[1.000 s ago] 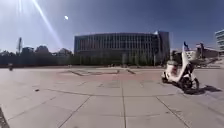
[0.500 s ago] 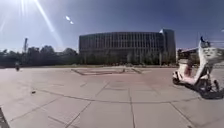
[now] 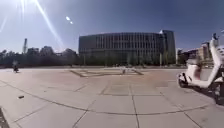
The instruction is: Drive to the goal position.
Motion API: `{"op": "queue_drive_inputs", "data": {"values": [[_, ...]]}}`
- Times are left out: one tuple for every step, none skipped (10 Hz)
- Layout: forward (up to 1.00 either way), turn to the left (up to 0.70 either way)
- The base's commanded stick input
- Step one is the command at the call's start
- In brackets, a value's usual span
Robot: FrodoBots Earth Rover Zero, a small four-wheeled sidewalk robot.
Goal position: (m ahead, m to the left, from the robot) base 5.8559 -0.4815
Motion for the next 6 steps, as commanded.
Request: {"op": "queue_drive_inputs", "data": {"values": [[0.7, 0.0], [0.7, 0.0], [0.7, -0.01], [0.7, -0.01], [0.7, -0.01], [0.7, -0.01]]}}
